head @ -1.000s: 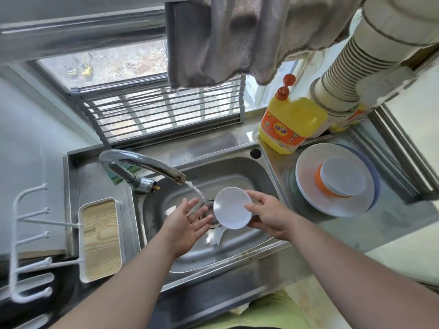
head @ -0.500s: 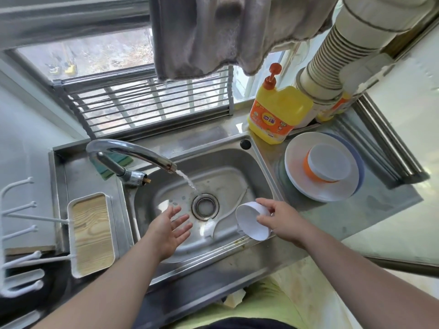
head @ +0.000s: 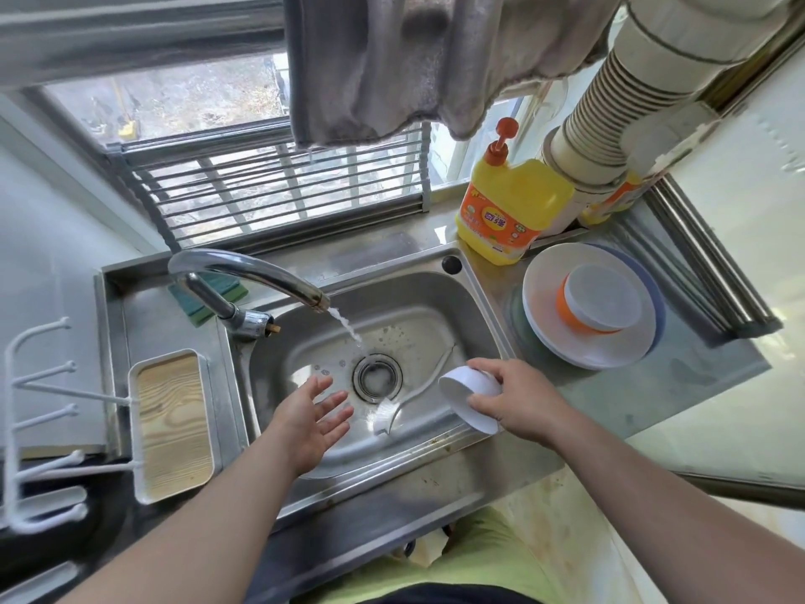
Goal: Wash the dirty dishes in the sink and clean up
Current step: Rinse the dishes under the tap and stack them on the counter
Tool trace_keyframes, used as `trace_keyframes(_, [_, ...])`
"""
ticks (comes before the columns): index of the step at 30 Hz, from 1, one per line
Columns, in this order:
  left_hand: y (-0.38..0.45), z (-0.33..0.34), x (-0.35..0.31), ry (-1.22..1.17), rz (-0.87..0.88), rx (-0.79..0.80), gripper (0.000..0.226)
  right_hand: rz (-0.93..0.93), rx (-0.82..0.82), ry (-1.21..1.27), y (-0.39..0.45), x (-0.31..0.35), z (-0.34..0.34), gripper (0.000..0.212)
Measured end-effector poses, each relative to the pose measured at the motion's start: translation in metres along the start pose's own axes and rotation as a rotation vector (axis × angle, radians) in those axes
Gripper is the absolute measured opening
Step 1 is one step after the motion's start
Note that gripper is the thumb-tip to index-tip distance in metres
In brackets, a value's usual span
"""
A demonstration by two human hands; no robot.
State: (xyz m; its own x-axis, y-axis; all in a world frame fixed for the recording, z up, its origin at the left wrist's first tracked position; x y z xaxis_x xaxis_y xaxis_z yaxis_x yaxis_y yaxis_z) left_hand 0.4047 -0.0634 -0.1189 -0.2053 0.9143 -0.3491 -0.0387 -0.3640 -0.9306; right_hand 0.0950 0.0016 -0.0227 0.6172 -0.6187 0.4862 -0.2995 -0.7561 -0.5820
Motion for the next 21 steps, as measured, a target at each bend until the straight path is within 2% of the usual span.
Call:
trace_keyframes(4, [-0.005, 0.0, -0.001, -0.009, 0.002, 0.0, 0.037, 0.001, -0.022, 0.096, 0.013, 0.017, 0.01, 0.062])
trace_keyframes(6, [-0.007, 0.0, -0.003, -0.014, 0.005, 0.001, 0.037, 0.045, 0.016, 0.373, 0.023, 0.035, 0.027, 0.05])
trace_keyframes(9, [-0.011, 0.001, -0.009, -0.024, 0.017, 0.009, 0.039, 0.202, 0.164, 0.936, 0.032, 0.077, 0.067, 0.031])
trace_keyframes(12, [-0.014, 0.004, -0.016, -0.039, 0.033, 0.033, 0.04, 0.289, 0.203, 1.229, 0.04, 0.113, 0.093, 0.029])
trace_keyframes(17, [-0.019, 0.009, -0.025, -0.082, 0.042, 0.071, 0.041, 0.376, 0.24, 1.42, 0.042, 0.138, 0.112, 0.029])
trace_keyframes(21, [-0.019, 0.003, -0.027, -0.105, 0.036, 0.064, 0.042, 0.415, 0.239, 1.369, 0.04, 0.119, 0.107, 0.027])
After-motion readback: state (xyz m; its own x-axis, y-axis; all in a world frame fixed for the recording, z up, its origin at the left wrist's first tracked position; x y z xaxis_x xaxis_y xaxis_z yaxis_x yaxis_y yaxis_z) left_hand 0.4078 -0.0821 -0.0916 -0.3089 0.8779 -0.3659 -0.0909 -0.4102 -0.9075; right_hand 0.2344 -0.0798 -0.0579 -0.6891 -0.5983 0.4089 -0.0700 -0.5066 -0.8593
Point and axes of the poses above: each hand's wrist, its own y-axis towards the middle knuckle, its own z-axis out of the palm, x = y × z, the point moved 8 cm from there along y, towards the middle knuckle, and after that the axes turned 3 degrees about -x, right-handed, at the moved point
